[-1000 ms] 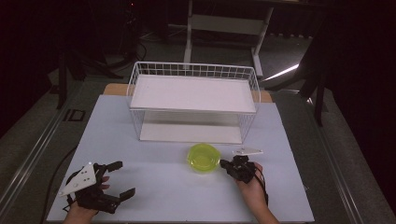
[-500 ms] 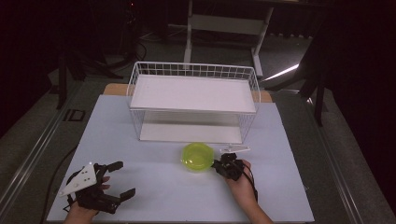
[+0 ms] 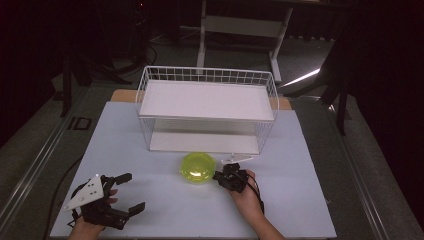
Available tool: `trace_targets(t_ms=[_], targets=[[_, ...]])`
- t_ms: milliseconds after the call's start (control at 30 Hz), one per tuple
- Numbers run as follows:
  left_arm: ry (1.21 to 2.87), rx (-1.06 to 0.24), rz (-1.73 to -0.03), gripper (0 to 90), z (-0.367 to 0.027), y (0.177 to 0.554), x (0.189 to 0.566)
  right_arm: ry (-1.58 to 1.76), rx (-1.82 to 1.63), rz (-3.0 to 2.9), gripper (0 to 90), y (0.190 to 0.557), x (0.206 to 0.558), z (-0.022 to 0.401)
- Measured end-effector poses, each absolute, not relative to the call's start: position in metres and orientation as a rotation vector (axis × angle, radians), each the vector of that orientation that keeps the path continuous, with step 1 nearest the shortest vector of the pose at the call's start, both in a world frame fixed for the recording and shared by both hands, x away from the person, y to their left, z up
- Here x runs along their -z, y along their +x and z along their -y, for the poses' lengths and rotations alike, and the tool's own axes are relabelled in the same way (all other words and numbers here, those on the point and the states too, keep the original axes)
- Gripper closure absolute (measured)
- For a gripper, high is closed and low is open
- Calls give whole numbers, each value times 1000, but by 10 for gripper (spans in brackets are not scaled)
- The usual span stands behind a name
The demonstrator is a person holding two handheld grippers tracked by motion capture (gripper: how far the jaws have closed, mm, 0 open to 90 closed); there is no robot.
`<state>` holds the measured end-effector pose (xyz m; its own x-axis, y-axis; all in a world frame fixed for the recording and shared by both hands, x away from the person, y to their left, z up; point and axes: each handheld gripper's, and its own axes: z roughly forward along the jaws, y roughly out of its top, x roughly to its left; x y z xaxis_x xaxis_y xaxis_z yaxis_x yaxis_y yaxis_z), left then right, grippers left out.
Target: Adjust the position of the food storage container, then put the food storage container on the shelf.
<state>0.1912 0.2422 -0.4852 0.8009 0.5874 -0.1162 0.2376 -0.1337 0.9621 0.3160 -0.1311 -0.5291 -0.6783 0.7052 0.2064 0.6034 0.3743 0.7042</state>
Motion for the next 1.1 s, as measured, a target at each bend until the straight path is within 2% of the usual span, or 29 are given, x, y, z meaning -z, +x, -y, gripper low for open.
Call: trace_targets(t_ms=[333,567,633,767,867,967,1100], targets=[[1715,-335,-653,14,-242,192,486,1195,-1184,-2508,900,322,534,120],[1715,-328,-654,14,-241,192,487,1162,-1190,-2496,899,312,525,133],[1724,-325,-651,14,-240,192,487,1136,-1189,-2492,869,306,521,138],[1744,-331,-648,14,-236,195,488,1113,-1210,-2475,736,292,513,149],[1774,-318,-658,14,-234,199,488,1064,-1228,-2451,560,281,506,154],[1782,-327,-665,14,-231,202,485,993,-1290,-2415,314,267,495,157],[1793,-296,-675,14,-224,206,479,928,-1328,-2424,176,255,485,157]])
